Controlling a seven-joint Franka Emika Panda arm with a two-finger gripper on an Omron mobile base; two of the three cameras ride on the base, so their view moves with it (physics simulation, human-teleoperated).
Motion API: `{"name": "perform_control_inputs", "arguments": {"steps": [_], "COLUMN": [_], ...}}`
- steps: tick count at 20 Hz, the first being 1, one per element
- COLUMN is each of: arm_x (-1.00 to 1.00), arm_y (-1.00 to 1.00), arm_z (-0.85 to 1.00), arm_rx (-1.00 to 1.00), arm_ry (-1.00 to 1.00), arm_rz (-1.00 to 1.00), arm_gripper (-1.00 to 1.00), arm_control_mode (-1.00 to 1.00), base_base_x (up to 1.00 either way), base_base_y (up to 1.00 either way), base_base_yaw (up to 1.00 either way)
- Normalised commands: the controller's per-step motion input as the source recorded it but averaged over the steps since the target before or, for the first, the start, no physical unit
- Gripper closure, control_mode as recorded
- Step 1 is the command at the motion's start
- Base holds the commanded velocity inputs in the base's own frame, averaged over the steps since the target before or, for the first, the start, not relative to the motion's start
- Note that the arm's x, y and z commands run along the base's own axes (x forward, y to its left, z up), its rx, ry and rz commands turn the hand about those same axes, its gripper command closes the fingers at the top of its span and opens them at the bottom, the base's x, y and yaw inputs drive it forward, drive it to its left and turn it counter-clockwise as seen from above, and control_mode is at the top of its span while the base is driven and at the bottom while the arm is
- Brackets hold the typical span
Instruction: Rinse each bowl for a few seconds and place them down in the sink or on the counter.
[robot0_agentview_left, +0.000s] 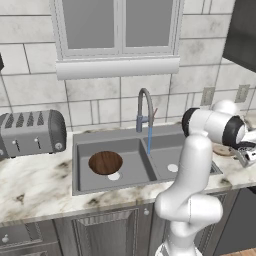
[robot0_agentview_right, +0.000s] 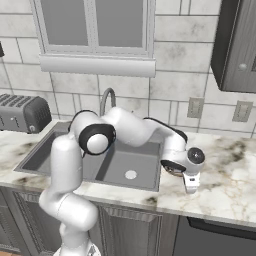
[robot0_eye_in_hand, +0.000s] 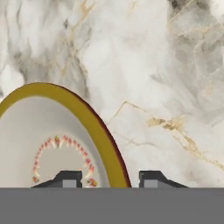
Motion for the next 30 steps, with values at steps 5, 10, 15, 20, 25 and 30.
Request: {"name": "perform_control_inputs", "arguments": {"steps": [5, 10, 15, 20, 25, 30], "arm_x": [0.0, -0.02, -0.09, -0.16, -0.18, -0.19], "arm_y": [-0.09, -0.1, -0.04, 0.0, 0.02, 0.09], "arm_z": [0.26, 0.29, 0.34, 0.33, 0.36, 0.34], "arm_rx": [0.05, 0.05, 0.06, 0.04, 0.03, 0.01], "arm_ry": [-0.03, -0.05, -0.07, -0.11, -0.13, -0.16], "arm_rz": [-0.01, -0.01, -0.01, -0.02, -0.02, -0.03], "arm_gripper": [-1.0, -1.0, -1.0, -1.0, -1.0, -1.0], "arm_control_mode": [-1.0, -1.0, -1.0, -1.0, -1.0, -1.0], "base_base_x": [0.0, 0.0, 0.0, 0.0, 0.0, 0.0], "base_base_y": [0.0, 0.0, 0.0, 0.0, 0.0, 0.0], "base_base_yaw": [0.0, 0.0, 0.0, 0.0, 0.0, 0.0]}}
